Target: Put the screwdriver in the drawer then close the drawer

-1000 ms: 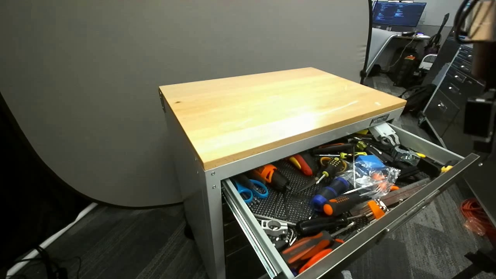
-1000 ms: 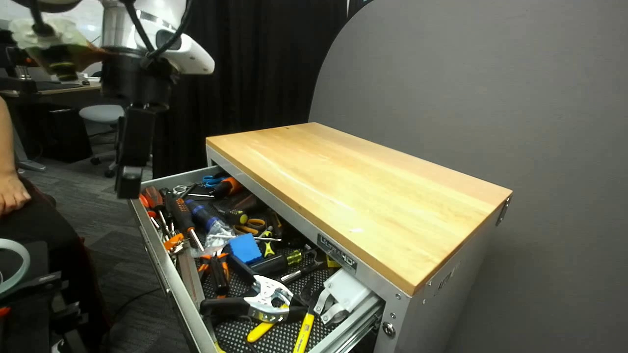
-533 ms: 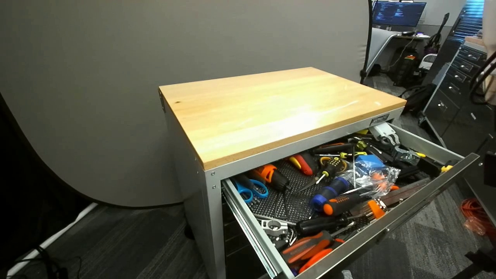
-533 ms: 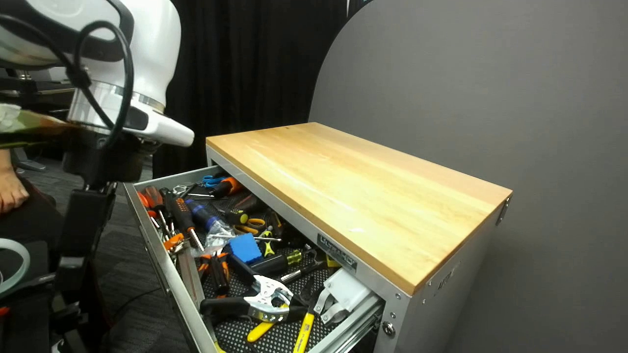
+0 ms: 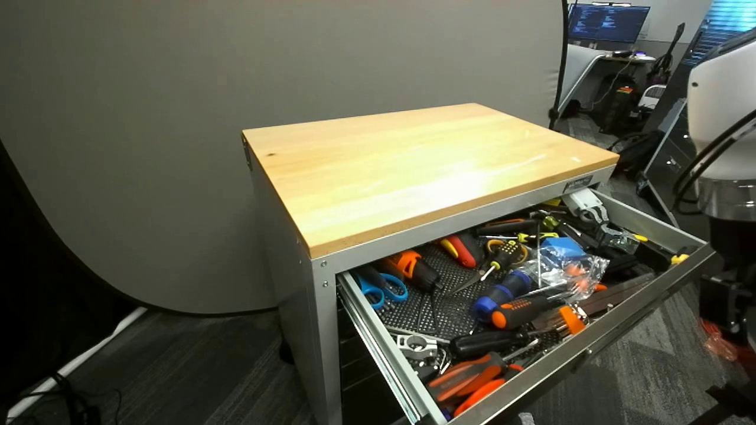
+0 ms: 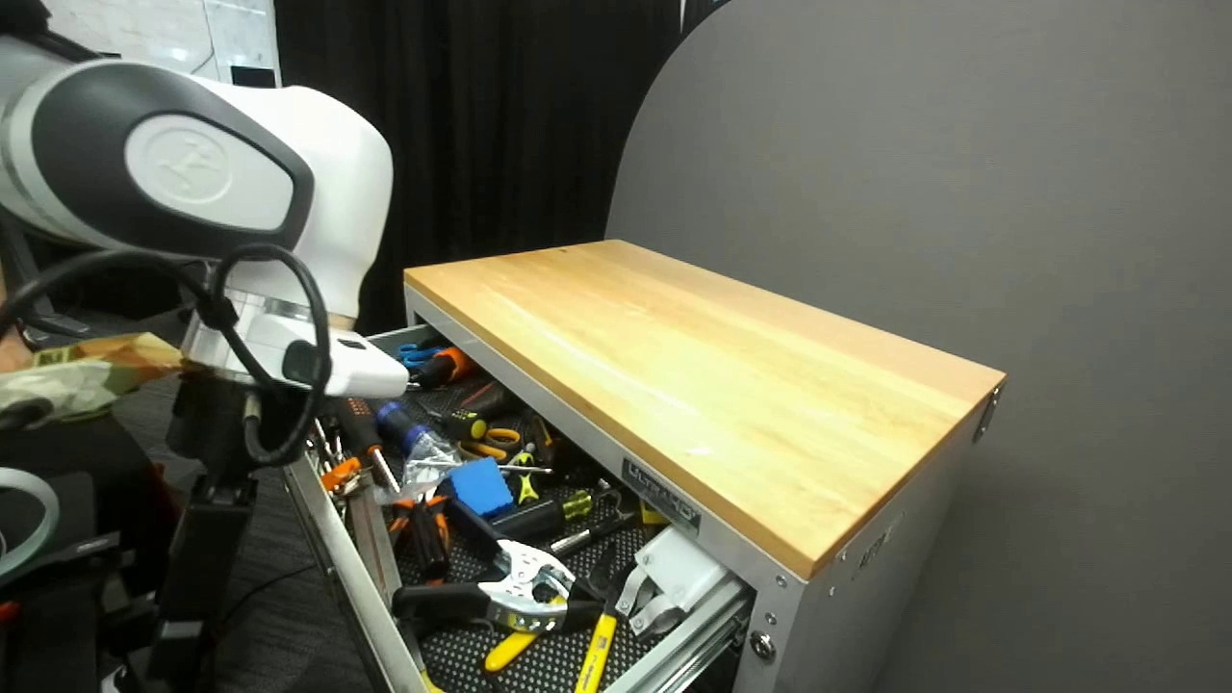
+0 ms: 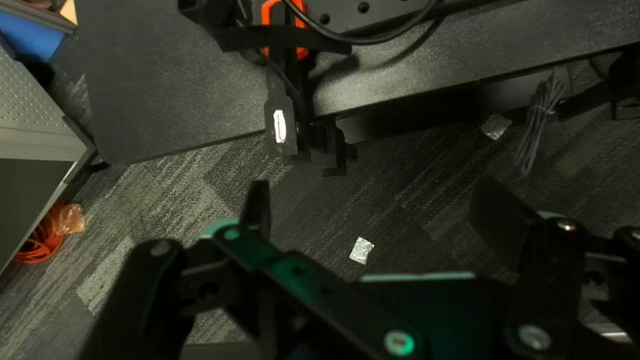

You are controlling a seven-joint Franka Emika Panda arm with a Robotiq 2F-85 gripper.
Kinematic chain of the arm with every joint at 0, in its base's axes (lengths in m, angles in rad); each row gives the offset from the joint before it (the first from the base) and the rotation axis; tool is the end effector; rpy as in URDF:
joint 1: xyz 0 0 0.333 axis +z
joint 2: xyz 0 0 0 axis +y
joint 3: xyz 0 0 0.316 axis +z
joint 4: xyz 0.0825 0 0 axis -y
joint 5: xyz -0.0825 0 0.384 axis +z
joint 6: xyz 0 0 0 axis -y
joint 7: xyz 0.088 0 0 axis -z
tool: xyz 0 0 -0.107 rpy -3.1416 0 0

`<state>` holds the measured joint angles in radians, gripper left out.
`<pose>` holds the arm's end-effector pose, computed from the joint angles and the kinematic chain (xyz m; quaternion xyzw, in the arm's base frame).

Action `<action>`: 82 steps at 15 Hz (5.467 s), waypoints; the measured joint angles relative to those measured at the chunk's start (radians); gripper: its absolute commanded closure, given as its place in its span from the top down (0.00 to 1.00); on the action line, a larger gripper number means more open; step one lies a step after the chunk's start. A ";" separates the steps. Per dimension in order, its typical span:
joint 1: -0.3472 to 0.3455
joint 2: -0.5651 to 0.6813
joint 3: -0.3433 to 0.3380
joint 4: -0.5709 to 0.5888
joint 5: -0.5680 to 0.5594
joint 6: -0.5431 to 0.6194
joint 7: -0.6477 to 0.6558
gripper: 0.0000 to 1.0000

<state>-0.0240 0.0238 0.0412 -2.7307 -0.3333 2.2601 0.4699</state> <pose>0.3395 -0.0027 0.1871 0.9618 -0.0843 -0.2105 0.1531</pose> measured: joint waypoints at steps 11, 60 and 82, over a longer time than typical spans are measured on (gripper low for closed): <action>0.034 0.219 -0.052 0.170 0.009 0.073 0.038 0.00; 0.176 0.296 -0.062 0.395 0.220 0.490 -0.055 0.00; 0.228 0.281 -0.072 0.452 0.185 0.414 -0.087 0.00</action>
<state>0.2040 0.3043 -0.0310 -2.2790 -0.1486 2.6742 0.3833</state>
